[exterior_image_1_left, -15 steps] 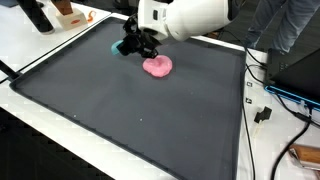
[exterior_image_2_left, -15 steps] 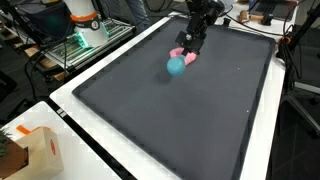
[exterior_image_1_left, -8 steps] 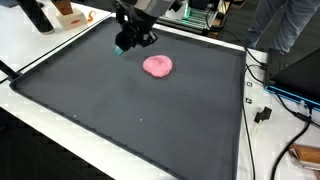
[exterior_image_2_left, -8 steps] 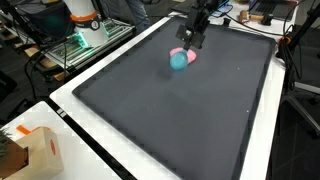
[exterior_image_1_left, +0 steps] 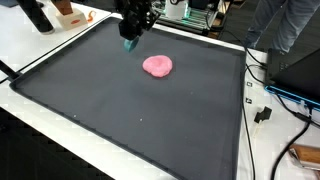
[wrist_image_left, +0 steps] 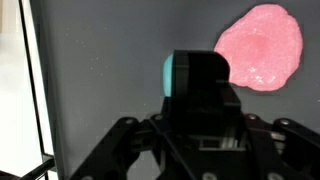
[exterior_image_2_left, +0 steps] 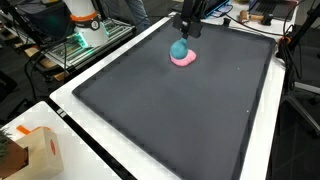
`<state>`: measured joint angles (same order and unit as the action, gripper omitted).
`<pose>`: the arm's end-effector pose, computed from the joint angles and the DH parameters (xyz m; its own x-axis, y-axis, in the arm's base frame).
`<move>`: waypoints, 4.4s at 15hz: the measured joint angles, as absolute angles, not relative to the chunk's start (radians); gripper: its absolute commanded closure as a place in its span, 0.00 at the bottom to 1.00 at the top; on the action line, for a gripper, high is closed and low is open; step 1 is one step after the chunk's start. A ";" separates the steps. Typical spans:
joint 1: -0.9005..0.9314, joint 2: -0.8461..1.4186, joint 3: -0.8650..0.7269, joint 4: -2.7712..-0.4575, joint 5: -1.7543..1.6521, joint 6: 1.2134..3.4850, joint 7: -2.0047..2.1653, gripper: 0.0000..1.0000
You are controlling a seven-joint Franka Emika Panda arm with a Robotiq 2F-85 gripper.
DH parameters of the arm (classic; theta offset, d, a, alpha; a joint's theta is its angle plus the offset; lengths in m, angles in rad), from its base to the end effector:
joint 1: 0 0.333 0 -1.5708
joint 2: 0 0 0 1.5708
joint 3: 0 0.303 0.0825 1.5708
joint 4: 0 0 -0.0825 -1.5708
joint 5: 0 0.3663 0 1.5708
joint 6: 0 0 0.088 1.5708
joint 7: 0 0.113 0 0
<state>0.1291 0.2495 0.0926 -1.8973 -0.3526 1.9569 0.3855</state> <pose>0.5661 0.1002 0.3521 0.9960 -0.0145 -0.0883 0.0150 -0.9455 0.3254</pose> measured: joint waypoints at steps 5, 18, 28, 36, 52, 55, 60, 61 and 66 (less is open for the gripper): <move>0.112 0.161 0.090 -1.955 -0.237 2.004 0.258 0.75; 0.104 -0.008 0.090 -2.050 -0.032 2.023 0.083 0.75; 0.104 -0.021 0.090 -2.062 -0.004 2.020 0.054 0.75; 0.080 -0.014 0.061 -2.074 0.272 1.997 -0.267 0.75; -0.079 0.133 -0.050 -2.177 0.660 1.824 -0.958 0.75; -0.101 0.179 -0.052 -2.177 0.704 1.829 -1.014 0.75; -0.130 0.241 -0.054 -2.173 0.761 1.861 -1.073 0.75; -0.134 0.251 -0.055 -2.172 0.770 1.874 -1.080 0.75; -0.142 0.289 -0.055 -2.171 0.808 1.952 -1.088 0.75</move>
<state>-0.1421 0.2888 -0.0545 -2.1714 0.8075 1.9523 -1.0878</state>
